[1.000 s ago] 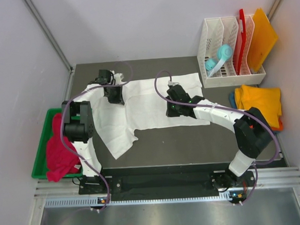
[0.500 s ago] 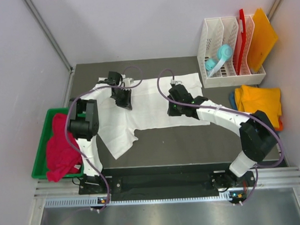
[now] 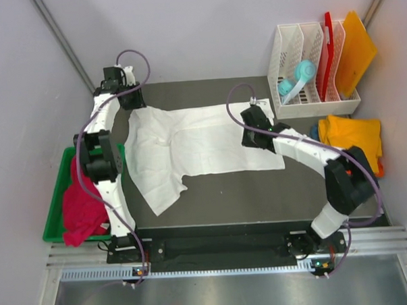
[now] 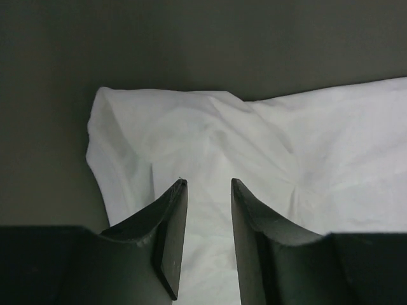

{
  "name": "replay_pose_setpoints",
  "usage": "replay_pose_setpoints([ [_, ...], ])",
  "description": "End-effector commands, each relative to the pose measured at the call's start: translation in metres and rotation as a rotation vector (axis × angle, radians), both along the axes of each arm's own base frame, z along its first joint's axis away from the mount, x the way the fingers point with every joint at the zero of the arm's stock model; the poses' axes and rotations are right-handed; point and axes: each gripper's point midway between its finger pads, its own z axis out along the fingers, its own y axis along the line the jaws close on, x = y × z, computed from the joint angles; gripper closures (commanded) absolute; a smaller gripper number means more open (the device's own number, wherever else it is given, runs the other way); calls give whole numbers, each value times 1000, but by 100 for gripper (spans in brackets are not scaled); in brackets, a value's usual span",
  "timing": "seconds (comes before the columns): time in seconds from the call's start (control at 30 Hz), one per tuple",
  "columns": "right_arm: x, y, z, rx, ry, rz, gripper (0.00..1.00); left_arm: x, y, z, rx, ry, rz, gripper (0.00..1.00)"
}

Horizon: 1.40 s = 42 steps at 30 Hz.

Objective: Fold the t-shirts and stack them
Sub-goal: Fold the tshirt

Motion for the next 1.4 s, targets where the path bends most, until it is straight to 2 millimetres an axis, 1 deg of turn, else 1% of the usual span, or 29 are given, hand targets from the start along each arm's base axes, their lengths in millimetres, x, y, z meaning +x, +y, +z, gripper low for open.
replay_pose_setpoints([
  [0.0,31,-20,-22,-84,44,-66,96,-17,-13,-58,-6,208,-28,62],
  [0.03,35,-22,-36,-99,73,-70,97,-19,-12,-66,-5,215,-27,62],
  [0.07,42,-27,-39,-97,78,-87,98,-20,-14,-68,-8,216,-30,62],
  [0.1,49,-25,-38,-82,80,-93,99,-22,-19,-70,-20,220,-45,63],
  [0.13,50,-29,-50,-91,117,-105,100,-23,-20,-72,-25,225,-52,63],
  [0.2,57,-32,-53,-89,130,-121,100,-27,-23,-75,-31,240,-61,64],
  [0.27,56,-36,-60,-98,145,-128,100,-32,-22,-79,-14,247,-87,65],
  [0.37,51,-44,-69,-102,168,-149,100,-40,-15,-91,25,282,-75,64],
  [0.43,43,-51,-78,-102,197,-169,100,-42,-7,-98,51,306,-53,65],
  [0.47,41,-55,-81,-101,209,-181,100,-45,-1,-106,70,330,-34,65],
  [0.5,35,-58,-88,-102,231,-183,100,-44,5,-107,82,336,-19,65],
  [0.57,30,-66,-94,-108,259,-201,100,-47,11,-115,98,361,-2,65],
  [0.63,22,-72,-103,-117,289,-209,100,-45,21,-117,121,368,27,65],
  [0.67,20,-77,-105,-119,302,-216,100,-46,26,-121,133,381,40,65],
  [0.73,13,-84,-114,-120,335,-222,100,-45,32,-123,148,393,58,65],
  [0.77,9,-91,-120,-121,355,-235,100,-46,34,-129,152,408,66,65],
  [0.93,7,-103,-122,-130,380,-248,100,-47,41,-133,172,425,100,65],
  [1.0,6,-108,-122,-137,393,-266,100,-48,47,-131,194,428,119,64],
  [1.07,4,-112,-123,-145,402,-278,100,-47,48,-125,201,418,126,64],
  [1.13,2,-116,-122,-147,407,-290,100,-50,51,-123,208,419,126,62],
  [1.2,4,-116,-121,-147,398,-272,100,-50,55,-117,206,411,134,61],
  [1.23,7,-113,-119,-142,384,-251,100,-51,52,-109,187,402,119,60],
  [1.27,10,-109,-114,-131,362,-230,100,-53,48,-104,166,397,107,58],
  [1.3,18,-103,-101,-111,310,-202,99,-53,43,-98,144,379,87,57],
  [1.33,23,-99,-92,-105,276,-186,98,-51,31,-72,95,312,41,54],
  [1.37,27,-97,-83,-98,244,-176,96,-52,25,-69,78,277,20,49],
])
